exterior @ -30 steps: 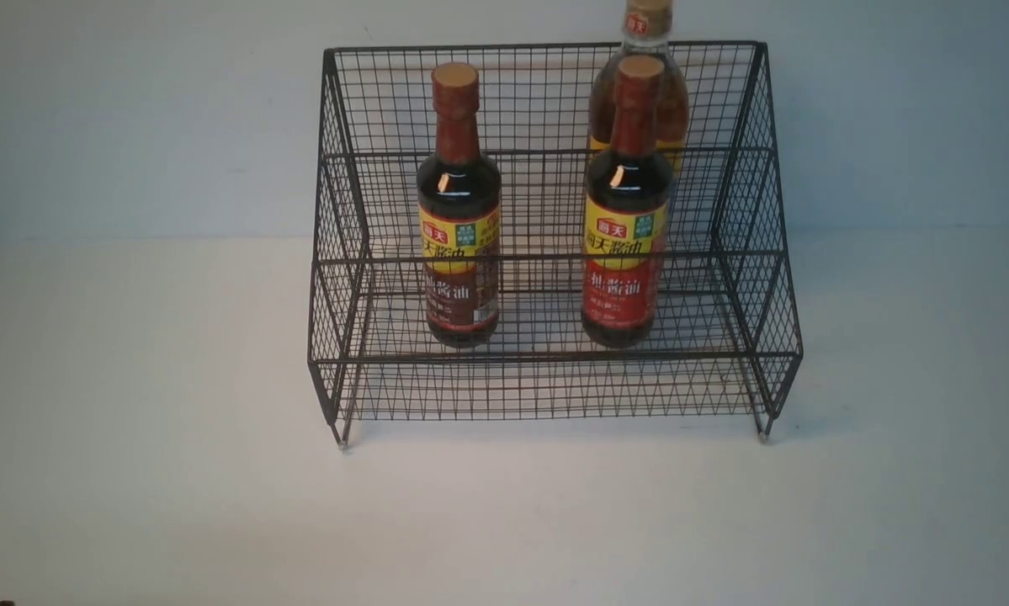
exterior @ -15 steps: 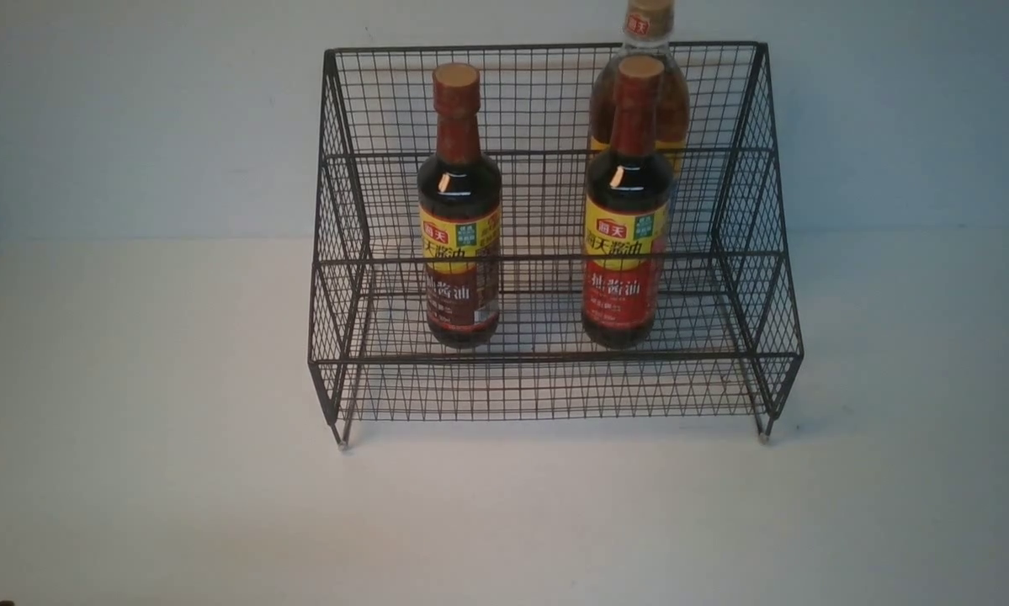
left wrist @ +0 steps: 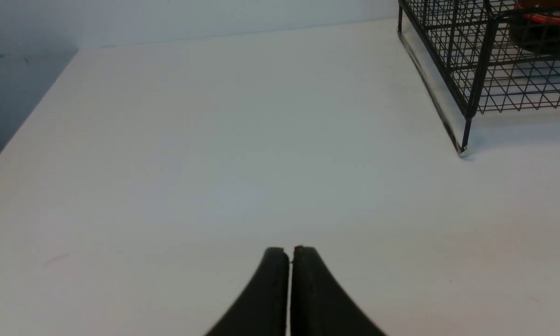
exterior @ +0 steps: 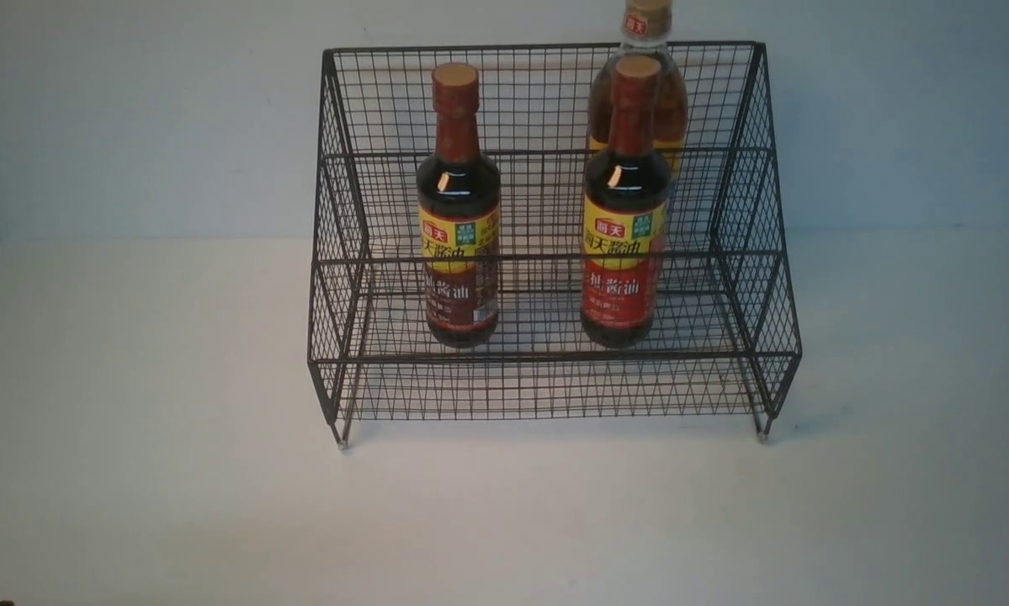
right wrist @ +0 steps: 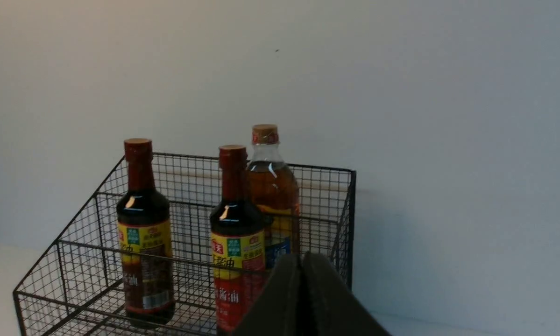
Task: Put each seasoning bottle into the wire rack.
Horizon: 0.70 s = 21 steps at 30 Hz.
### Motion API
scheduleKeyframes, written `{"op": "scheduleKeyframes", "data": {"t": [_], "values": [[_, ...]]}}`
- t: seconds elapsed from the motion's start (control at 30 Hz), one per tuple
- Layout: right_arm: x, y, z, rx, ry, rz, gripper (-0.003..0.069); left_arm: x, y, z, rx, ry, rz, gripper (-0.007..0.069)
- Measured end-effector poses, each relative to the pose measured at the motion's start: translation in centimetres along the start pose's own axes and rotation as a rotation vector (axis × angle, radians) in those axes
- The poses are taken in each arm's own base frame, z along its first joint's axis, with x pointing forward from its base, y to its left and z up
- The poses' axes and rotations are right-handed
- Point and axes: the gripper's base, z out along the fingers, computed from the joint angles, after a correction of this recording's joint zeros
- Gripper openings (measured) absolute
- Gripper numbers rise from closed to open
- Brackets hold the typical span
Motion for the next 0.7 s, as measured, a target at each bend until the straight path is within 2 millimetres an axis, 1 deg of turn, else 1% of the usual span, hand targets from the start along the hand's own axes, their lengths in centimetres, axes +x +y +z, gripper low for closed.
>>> {"op": "scheduleKeyframes", "data": {"t": [0.17,0.27,0.37,0.4,0.43,0.47,0.53,0.6,0.7], "values": [[0.9,0.1,0.3,-0.015,-0.001,0.038,-0.0015,0.0,0.0,0.0,0.000,0.000,0.000,-0.0005],[1.6,0.1,0.5,-0.009,0.014,0.009,-0.0015,0.0,0.0,0.0,0.000,0.000,0.000,-0.0005],[3.0,-0.2,0.8,0.043,0.049,-0.043,-0.0015,0.0,0.0,0.0,0.000,0.000,0.000,-0.0005],[4.1,-0.4,1.0,0.083,0.082,-0.061,-0.0015,0.0,0.0,0.0,0.000,0.000,0.000,-0.0005],[4.0,-0.4,1.0,0.091,0.082,-0.065,-0.0015,0.0,0.0,0.0,0.000,0.000,0.000,-0.0005],[5.5,-0.8,1.1,0.154,0.127,-0.083,-0.0015,0.0,0.0,0.0,0.000,0.000,0.000,-0.0005],[7.7,-1.3,1.1,0.242,0.196,-0.101,-0.0015,0.0,0.0,0.0,0.000,0.000,0.000,-0.0005],[10.3,-1.9,1.0,0.325,0.280,-0.075,-0.0015,0.0,0.0,0.0,0.000,0.000,0.000,-0.0005],[11.4,-2.1,0.7,0.383,0.341,-0.024,-0.0015,0.0,0.0,0.0,0.000,-0.001,0.000,-0.0005]]}}
